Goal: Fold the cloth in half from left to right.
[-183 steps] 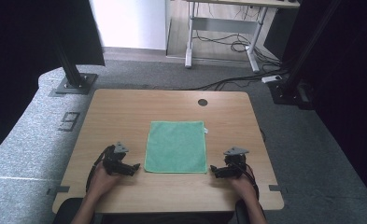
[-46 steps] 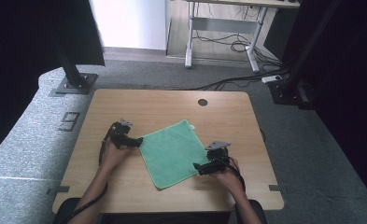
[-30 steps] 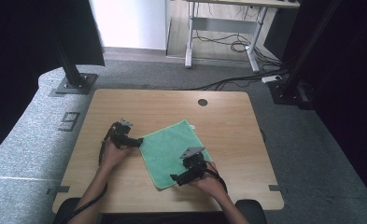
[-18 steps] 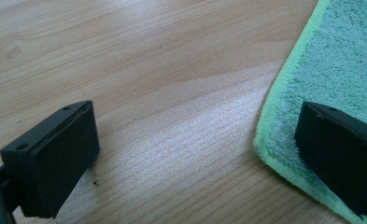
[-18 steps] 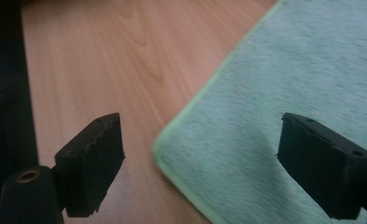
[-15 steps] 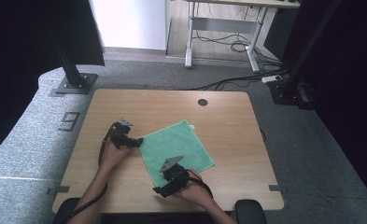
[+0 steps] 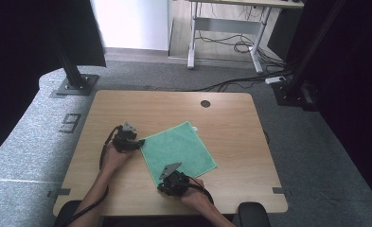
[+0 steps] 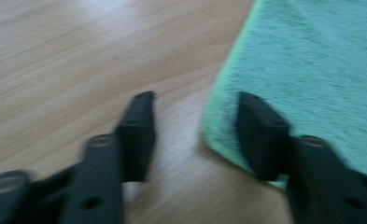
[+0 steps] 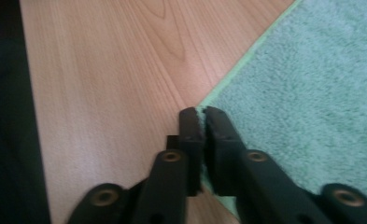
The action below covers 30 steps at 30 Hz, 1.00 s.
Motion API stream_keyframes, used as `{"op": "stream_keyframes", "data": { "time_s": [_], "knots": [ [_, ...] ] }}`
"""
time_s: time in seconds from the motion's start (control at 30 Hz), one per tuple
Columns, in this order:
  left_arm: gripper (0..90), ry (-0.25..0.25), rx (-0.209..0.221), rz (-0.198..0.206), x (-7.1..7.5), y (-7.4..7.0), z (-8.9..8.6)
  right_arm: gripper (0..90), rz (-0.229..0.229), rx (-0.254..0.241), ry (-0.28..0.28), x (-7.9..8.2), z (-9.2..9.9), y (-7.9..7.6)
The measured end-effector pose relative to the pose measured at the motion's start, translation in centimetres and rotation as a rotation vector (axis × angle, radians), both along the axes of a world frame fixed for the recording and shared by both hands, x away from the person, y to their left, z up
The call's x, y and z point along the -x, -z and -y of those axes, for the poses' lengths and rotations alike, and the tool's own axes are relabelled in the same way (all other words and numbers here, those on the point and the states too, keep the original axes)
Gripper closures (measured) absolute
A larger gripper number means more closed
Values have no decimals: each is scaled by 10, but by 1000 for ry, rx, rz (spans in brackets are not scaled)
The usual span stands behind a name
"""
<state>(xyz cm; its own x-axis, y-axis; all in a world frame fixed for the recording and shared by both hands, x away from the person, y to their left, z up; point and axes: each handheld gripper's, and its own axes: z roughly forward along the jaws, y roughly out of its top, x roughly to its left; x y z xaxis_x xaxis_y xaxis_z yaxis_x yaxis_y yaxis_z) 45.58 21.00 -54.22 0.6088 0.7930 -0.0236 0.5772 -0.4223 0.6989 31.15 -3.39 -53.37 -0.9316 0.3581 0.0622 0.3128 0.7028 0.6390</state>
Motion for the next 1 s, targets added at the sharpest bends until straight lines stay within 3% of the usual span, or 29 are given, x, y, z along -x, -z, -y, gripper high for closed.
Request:
{"op": "stream_keyframes", "data": {
  "time_s": [0.13,0.2,0.3,0.43,0.53,0.77,1.0],
  "knots": [
    [801,40,18,-26,2,-2,2,870,3,2,3,2,-4,0],
    [858,42,10,-39,2,-3,3,871,-1,0,-4,3,-7,0],
    [877,16,-36,-35,3,-6,1,872,-16,-10,-16,2,-15,0],
    [879,-15,-29,-48,3,-7,-7,873,-12,-16,-21,3,-23,0],
    [879,-29,-11,-34,3,-13,-10,874,-4,-36,-24,3,-25,-7],
    [878,-34,29,17,1,-27,-6,874,18,-78,27,-2,-5,-23],
    [877,-23,58,12,-6,-30,2,874,32,-97,95,-11,23,-29]
  ]
}}
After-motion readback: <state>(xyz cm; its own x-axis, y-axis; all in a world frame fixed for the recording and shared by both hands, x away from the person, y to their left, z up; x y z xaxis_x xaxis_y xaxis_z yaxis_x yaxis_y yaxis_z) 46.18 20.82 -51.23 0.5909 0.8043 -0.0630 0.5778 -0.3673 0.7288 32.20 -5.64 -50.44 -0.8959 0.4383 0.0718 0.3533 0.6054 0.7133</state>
